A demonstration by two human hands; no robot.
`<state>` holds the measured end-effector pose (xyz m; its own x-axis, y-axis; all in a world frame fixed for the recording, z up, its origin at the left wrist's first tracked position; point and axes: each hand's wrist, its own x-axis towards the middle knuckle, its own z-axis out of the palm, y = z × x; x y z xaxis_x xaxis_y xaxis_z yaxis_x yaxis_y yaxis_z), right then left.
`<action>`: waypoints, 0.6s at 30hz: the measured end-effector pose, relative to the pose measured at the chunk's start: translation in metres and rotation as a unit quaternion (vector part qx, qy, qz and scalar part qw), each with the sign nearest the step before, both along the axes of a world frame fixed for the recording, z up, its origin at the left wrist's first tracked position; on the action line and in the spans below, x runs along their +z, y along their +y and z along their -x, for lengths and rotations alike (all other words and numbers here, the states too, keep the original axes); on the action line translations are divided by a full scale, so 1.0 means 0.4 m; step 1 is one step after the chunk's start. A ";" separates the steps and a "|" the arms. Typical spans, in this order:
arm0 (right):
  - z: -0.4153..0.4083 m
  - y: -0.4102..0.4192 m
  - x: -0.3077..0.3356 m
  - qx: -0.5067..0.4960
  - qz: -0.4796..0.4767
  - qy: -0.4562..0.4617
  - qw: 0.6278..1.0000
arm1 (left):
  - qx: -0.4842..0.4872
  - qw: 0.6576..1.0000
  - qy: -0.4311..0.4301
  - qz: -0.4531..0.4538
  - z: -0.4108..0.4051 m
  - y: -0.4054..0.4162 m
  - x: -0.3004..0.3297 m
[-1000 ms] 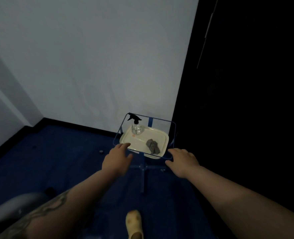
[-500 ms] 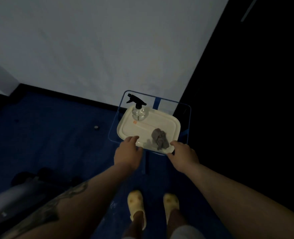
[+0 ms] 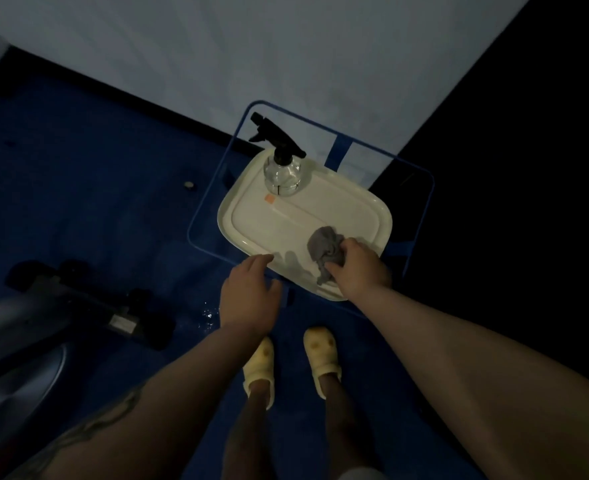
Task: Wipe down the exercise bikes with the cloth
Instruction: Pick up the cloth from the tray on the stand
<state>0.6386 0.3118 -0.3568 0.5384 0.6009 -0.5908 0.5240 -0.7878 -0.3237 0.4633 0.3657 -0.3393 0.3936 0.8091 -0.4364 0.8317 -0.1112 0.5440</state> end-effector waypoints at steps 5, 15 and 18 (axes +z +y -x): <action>0.004 0.013 -0.028 -0.017 -0.045 -0.006 0.999 | 0.023 1.000 -0.006 -0.017 -0.009 -0.010 -0.009; -0.010 0.012 0.070 0.048 -0.103 -0.030 0.993 | 0.079 0.997 -0.016 -0.008 0.005 -0.029 0.071; 0.001 0.006 0.155 0.066 -0.147 0.013 0.987 | 0.121 0.992 -0.022 -0.007 0.032 -0.038 0.145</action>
<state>0.6382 0.3144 -0.2949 0.4317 0.8118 -0.3931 0.6045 -0.5839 -0.5419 0.4505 0.3505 -0.2813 0.2053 0.8882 -0.4110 0.8110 0.0806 0.5794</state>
